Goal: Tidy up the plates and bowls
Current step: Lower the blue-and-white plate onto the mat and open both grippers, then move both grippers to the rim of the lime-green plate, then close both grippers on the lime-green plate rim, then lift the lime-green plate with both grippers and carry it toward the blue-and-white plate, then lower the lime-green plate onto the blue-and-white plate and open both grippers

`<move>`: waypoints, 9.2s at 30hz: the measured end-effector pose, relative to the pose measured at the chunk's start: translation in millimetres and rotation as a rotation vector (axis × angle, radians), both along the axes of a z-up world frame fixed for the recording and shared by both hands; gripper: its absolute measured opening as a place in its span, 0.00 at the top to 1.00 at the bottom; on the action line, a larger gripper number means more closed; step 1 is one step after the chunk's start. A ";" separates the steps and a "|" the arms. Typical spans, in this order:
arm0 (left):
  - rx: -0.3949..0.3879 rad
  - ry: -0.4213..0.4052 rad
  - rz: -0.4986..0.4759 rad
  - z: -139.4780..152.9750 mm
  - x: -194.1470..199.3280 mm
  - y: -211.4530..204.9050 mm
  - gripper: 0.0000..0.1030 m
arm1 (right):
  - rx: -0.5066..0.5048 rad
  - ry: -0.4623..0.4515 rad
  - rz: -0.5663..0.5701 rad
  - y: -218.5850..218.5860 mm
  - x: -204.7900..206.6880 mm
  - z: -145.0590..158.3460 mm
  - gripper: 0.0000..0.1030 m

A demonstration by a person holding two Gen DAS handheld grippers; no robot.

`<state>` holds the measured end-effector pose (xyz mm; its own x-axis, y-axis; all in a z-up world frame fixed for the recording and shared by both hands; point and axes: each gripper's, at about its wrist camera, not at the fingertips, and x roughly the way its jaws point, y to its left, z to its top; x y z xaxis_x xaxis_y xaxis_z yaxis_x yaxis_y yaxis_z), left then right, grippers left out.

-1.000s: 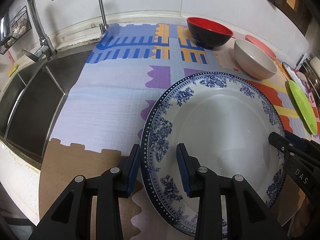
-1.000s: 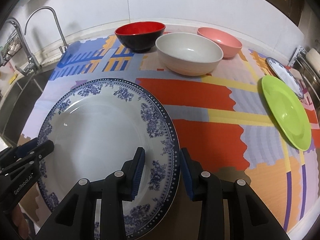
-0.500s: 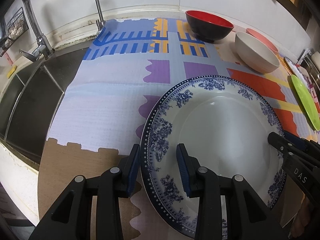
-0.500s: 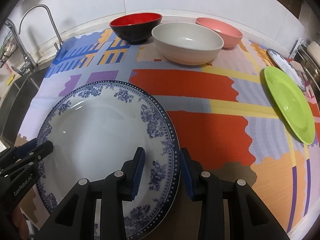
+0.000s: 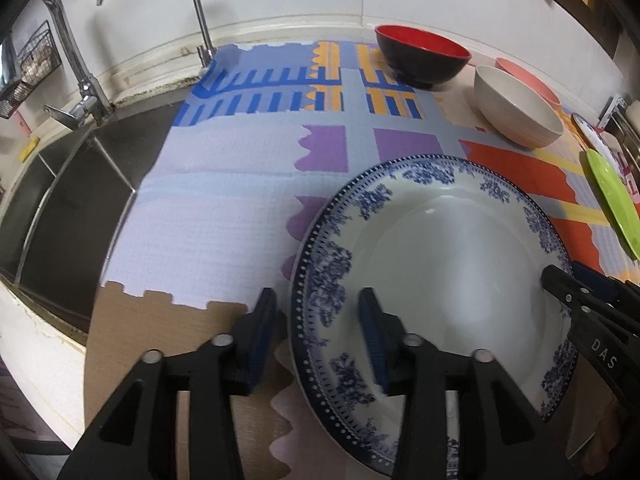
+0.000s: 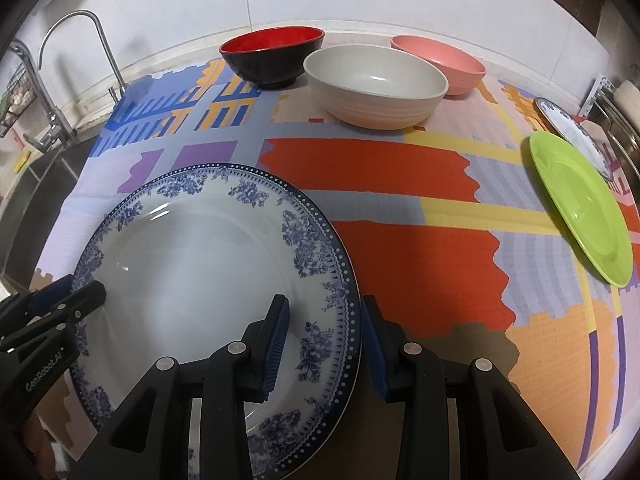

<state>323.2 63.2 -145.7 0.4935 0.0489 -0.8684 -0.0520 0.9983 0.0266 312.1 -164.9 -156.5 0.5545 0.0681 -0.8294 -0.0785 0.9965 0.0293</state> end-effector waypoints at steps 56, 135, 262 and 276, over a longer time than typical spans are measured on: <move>-0.004 -0.414 -0.312 123.3 8.8 -222.5 0.07 | -0.038 -0.384 -0.311 -213.0 -46.9 108.0 0.25; -0.097 0.009 -0.458 2.9 173.4 -408.4 0.60 | 0.082 -0.102 -0.477 -386.8 77.2 -7.1 0.60; -0.105 -0.015 0.201 31.4 -4.7 9.2 0.65 | 0.037 -0.047 0.185 0.2 14.4 48.3 0.62; -0.117 0.019 0.205 19.2 -4.9 10.7 0.64 | 0.032 -0.005 0.178 1.5 12.1 32.7 0.61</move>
<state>318.3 73.9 -126.4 0.4674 0.0448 -0.8829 -0.2546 0.9632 -0.0860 324.3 -163.3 -123.8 0.5354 0.1915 -0.8226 -0.2539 0.9654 0.0595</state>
